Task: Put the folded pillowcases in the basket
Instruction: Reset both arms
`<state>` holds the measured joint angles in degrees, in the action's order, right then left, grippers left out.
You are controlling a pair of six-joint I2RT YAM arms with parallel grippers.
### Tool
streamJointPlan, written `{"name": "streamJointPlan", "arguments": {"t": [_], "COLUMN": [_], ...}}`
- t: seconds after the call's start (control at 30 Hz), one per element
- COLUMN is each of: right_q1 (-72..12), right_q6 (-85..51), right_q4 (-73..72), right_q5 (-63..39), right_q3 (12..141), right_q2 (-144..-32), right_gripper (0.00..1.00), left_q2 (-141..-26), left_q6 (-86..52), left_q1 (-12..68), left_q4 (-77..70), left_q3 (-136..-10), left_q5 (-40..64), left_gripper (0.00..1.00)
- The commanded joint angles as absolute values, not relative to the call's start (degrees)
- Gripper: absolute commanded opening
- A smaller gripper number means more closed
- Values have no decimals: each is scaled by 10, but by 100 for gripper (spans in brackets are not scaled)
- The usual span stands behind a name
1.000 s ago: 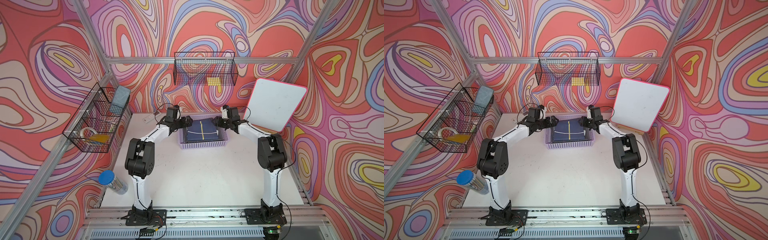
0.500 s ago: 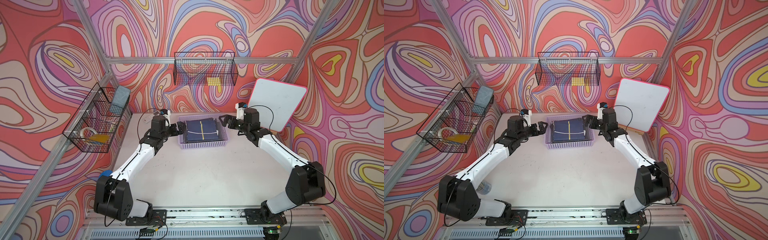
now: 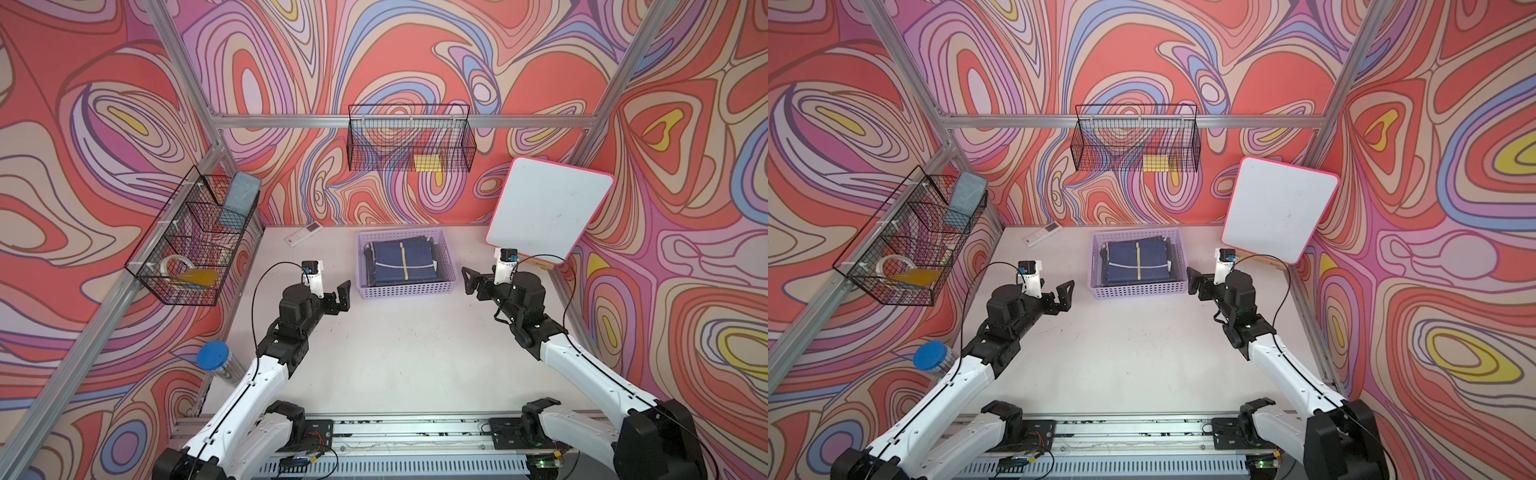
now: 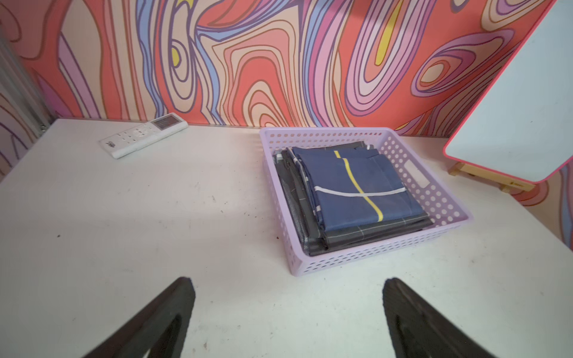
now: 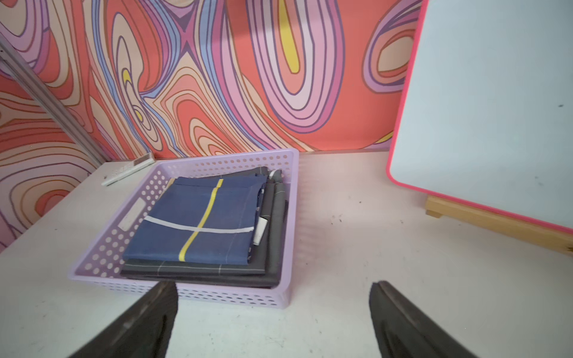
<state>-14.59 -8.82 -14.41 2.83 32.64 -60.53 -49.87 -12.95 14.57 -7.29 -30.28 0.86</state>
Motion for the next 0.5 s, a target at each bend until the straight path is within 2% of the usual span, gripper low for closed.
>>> {"name": "streamJointPlan", "arguments": {"t": [0.0, 0.1, 0.3, 0.47], "right_q1": [-143, -143, -143, -144], "right_q6": [-52, -70, -49, -22], "right_q4": [-198, -170, -201, -271], "right_q5": [130, 201, 219, 222], "right_q3": [301, 299, 274, 233], "right_q2": [-580, -584, -586, -580], "right_gripper": [98, 98, 98, 98], "left_q2": [-470, -449, -468, -541], "left_q6": [-77, -38, 23, 63], "left_q1": [143, 142, 142, 119], "left_q4": [-121, -153, -188, -301], "left_q3": [-263, -231, -208, -175], "left_q5": [-57, -92, -174, -174], "left_gripper": [99, 99, 99, 99]}}
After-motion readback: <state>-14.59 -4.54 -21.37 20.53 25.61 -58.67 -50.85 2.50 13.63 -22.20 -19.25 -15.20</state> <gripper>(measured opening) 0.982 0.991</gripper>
